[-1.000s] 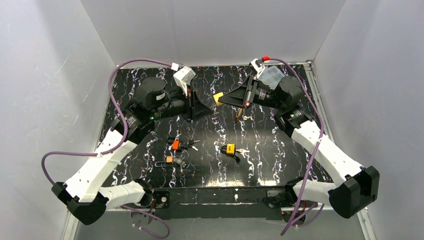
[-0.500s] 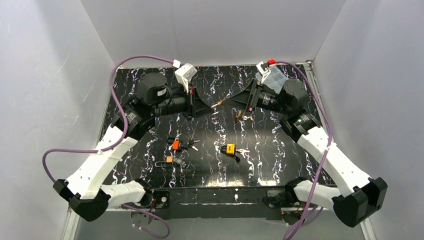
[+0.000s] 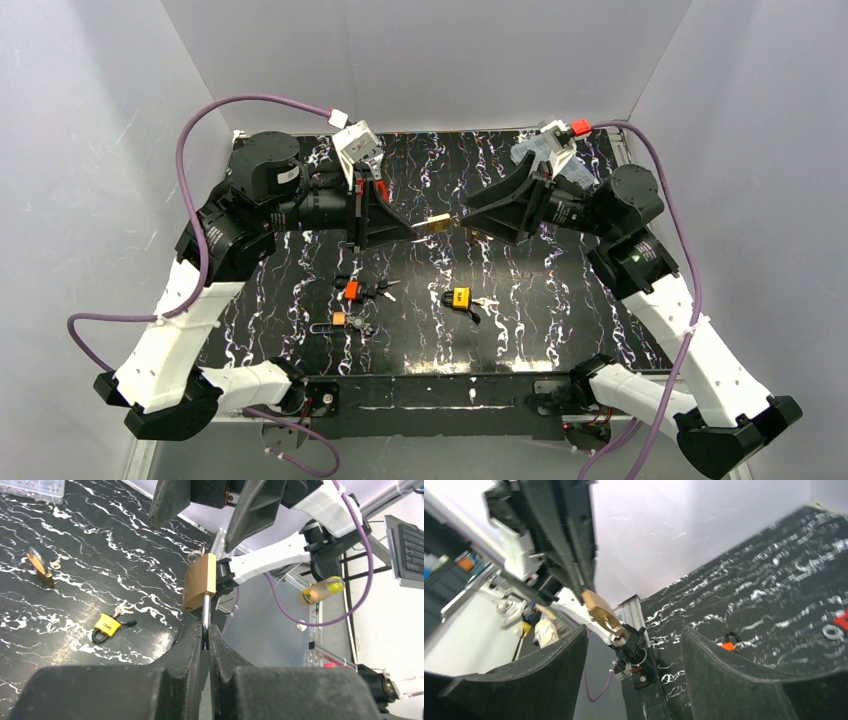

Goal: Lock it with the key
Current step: Lock the lock.

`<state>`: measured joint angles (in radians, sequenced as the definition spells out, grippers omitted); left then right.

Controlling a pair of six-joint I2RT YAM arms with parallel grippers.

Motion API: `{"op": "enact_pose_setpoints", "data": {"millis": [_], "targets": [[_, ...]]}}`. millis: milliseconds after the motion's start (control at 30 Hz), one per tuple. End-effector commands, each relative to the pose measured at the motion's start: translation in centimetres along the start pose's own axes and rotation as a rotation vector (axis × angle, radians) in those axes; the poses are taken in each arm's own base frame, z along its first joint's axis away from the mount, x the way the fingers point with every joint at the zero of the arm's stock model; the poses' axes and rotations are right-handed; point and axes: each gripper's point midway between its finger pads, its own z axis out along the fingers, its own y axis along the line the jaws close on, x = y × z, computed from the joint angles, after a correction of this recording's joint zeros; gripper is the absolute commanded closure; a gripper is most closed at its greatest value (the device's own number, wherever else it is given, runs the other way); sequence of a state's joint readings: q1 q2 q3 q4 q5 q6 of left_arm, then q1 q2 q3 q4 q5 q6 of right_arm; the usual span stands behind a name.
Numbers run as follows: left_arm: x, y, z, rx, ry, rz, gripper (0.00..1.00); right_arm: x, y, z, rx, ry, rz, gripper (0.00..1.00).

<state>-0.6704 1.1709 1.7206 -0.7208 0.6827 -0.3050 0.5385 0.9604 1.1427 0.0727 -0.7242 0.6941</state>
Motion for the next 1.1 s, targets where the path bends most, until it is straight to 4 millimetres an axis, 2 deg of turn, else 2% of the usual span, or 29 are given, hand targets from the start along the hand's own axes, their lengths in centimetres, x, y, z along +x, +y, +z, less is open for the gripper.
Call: {"op": "enact_pose_setpoints", "data": {"millis": [0, 133, 300, 500, 667, 767, 1000, 1067], "targets": [[-0.4, -2.8, -1.1, 0.107, 0.009, 0.032, 1.0, -2.4, 5.9, -0.6, -0.238, -0.003, -0.193, 0.24], [-0.6, -3.5, -1.1, 0.139, 0.012, 0.022, 1.0, -2.2, 7.4, -0.6, -0.328, 0.044, -0.217, 0.22], [-0.9, -3.7, -0.7, 0.16, -0.004, 0.012, 1.0, -1.9, 8.0, 0.3, -0.36, 0.087, -0.236, 0.23], [-1.4, -4.0, -0.3, 0.179, -0.002, 0.002, 1.0, -1.7, 7.7, 1.0, -0.352, 0.105, -0.241, 0.31], [-1.6, -3.4, 0.2, 0.16, -0.001, -0.01, 1.0, -0.8, 8.1, 1.3, -0.369, 0.131, -0.238, 0.42], [-1.8, -3.2, 0.4, 0.153, -0.007, -0.013, 1.0, -0.2, 7.8, 1.3, -0.36, 0.148, -0.226, 0.49], [-2.1, -3.3, 0.5, 0.16, -0.01, -0.011, 1.0, 0.5, 7.2, 1.0, -0.331, 0.156, -0.217, 0.57], [-2.1, -3.2, 0.5, 0.16, -0.009, -0.01, 1.0, 0.6, 7.1, 1.0, -0.324, 0.154, -0.216, 0.64]]}}
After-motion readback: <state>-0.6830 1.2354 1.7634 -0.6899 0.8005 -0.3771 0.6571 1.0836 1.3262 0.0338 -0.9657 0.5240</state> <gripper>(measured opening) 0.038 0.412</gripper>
